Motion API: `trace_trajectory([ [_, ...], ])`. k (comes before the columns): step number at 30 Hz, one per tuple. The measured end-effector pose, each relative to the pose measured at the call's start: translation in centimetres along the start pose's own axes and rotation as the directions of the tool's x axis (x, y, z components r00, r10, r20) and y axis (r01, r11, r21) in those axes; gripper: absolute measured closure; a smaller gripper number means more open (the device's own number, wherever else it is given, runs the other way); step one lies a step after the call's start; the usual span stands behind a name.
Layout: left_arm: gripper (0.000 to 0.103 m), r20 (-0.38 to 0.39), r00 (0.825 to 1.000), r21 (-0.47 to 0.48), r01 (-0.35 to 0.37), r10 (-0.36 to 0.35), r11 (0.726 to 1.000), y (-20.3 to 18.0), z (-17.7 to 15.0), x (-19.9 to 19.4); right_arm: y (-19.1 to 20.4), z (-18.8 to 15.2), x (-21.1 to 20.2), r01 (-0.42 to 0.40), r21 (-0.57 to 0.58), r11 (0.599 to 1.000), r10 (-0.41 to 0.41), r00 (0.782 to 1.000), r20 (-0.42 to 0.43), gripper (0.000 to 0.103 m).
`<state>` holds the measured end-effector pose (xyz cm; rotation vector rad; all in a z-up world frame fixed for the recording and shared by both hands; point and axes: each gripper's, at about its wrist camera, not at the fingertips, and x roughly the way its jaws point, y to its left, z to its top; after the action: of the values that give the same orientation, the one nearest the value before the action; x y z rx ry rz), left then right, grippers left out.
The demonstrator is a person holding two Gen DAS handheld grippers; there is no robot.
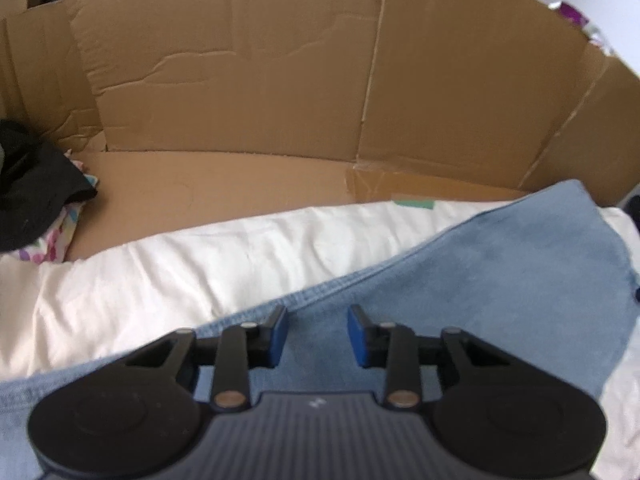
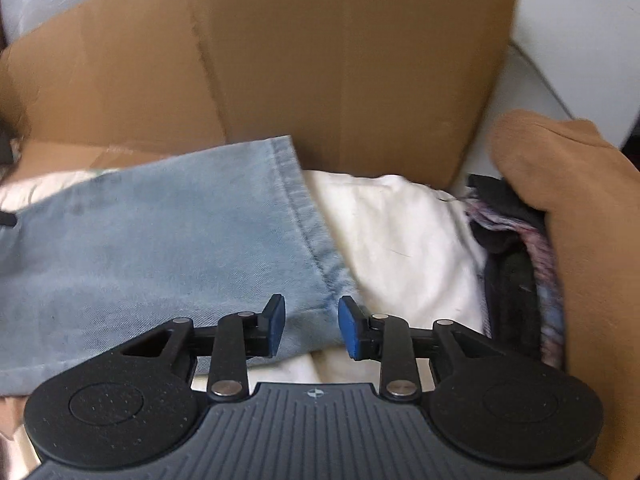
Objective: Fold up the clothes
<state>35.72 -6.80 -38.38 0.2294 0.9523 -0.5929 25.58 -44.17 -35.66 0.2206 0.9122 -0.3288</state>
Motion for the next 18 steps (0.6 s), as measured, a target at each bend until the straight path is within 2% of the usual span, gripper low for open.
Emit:
trace_trajectory([
  [3,0.068,-0.012,0.999,0.025,0.033,-0.033,0.999,-0.7,-1.1,-1.2,-0.7,-0.1,-0.7,-0.005,0.06,0.998,0.005,1.0,-0.001,0.062],
  [5,0.068,-0.024,0.998,0.044,0.054,-0.053,0.998,-1.5,-2.2,-2.0,-1.5,-0.4,-0.4,-0.038,0.129,0.991,0.04,0.999,-0.016,0.06],
  [7,0.068,-0.032,0.997,0.054,0.077,-0.076,0.996,-2.2,-3.2,-2.6,-2.1,-0.8,0.2,-0.091,0.196,0.976,0.101,0.994,-0.039,0.051],
  [9,0.068,-0.044,0.994,0.06,0.101,-0.098,0.993,-3.1,-4.3,-3.3,-2.5,-1.4,0.7,-0.126,0.241,0.962,0.142,0.989,-0.05,0.05],
  [14,0.068,-0.066,0.986,0.074,0.158,-0.153,0.985,-4.5,-6.6,-4.5,-3.2,-1.6,0.8,-0.172,0.32,0.932,0.183,0.983,-0.006,0.051],
  [15,0.068,-0.072,0.984,0.085,0.17,-0.164,0.982,-4.8,-6.9,-4.7,-3.3,-1.4,1.0,-0.17,0.324,0.931,0.18,0.984,-0.002,0.052],
  [17,0.068,-0.082,0.979,0.107,0.194,-0.186,0.975,-5.4,-7.4,-4.9,-3.6,-1.1,1.2,-0.162,0.336,0.928,0.17,0.985,0.007,0.062],
  [18,0.068,-0.092,0.977,0.11,0.2,-0.191,0.974,-5.6,-7.7,-4.9,-3.8,-0.9,1.2,-0.158,0.346,0.925,0.164,0.986,0.01,0.084],
])
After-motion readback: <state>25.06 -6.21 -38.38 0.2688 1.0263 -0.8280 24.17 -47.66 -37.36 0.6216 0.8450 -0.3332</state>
